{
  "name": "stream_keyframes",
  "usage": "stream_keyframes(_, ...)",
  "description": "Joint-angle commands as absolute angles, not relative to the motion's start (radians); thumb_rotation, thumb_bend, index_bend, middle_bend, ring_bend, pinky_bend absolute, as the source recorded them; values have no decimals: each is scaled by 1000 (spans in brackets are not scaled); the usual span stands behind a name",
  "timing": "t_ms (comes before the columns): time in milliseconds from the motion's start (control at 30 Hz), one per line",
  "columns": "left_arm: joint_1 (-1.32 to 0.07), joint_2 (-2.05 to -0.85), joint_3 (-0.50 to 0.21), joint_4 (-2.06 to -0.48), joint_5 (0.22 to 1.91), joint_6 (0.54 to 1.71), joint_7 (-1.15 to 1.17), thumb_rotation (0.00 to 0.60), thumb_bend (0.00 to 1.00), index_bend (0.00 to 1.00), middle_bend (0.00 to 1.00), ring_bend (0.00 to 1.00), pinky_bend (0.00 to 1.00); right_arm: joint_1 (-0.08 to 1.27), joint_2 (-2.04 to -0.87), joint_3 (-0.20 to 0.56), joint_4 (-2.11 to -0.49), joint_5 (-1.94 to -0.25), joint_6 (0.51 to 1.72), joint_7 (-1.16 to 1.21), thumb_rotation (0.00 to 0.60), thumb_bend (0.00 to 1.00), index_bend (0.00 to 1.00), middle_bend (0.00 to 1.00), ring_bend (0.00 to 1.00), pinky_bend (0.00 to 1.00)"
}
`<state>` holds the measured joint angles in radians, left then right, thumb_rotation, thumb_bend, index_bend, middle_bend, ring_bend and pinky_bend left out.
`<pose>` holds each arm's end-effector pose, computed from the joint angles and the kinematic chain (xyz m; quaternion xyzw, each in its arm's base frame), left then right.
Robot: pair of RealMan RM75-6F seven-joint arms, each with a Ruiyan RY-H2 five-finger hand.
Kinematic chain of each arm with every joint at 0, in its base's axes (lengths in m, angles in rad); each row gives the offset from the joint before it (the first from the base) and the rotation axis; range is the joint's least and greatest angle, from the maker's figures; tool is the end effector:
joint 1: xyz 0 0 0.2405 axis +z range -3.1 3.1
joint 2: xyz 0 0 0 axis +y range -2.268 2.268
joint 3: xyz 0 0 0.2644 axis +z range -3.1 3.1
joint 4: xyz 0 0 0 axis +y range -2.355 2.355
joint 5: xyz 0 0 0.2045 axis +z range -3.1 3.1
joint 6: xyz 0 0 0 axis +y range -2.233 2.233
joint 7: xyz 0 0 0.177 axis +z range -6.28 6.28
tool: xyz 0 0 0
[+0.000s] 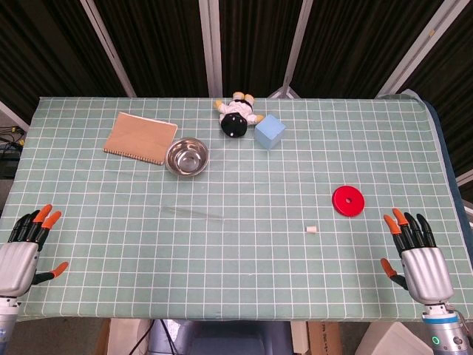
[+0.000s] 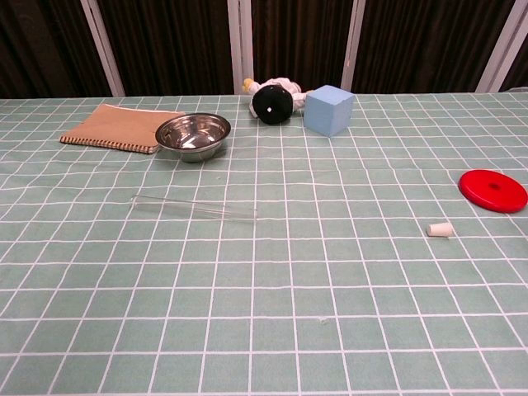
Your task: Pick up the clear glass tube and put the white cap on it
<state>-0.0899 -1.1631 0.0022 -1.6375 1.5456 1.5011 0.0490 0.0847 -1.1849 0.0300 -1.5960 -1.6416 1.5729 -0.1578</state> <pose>-0.3025 0.2040 0.1421 -0.6130 -0.3922 -0.3935 0.5617 -0.2867 -0.2076 0.1496 0.6370 -0.3031 0.4043 0.5821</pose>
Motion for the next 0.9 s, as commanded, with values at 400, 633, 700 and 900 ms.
stream_keyframes(400,-91,-1161,-1,-1645,1543,1493,50,600,107,0,0,0,0,85,-1186,33,-1596,-1641,1568,-150,600,325,0,0,0,0)
stream_keyframes(633,-97,-1163,-4,-1650,1545,1485,58,600,107,0,0,0,0,84,-1185,33,-1591,-1641,1567,-150,600,325,0,0,0,0)
stream_keyframes(700,-102,-1165,-11,-1652,1550,1489,63,600,107,1,0,0,0,84,-1184,34,-1592,-1634,1561,-145,600,324,0,0,0,0)
stream_keyframes(900,-169,-1155,-67,-1675,1528,1431,123,600,107,24,0,0,0,87,-1186,30,-1600,-1637,1550,-150,600,325,0,0,0,0)
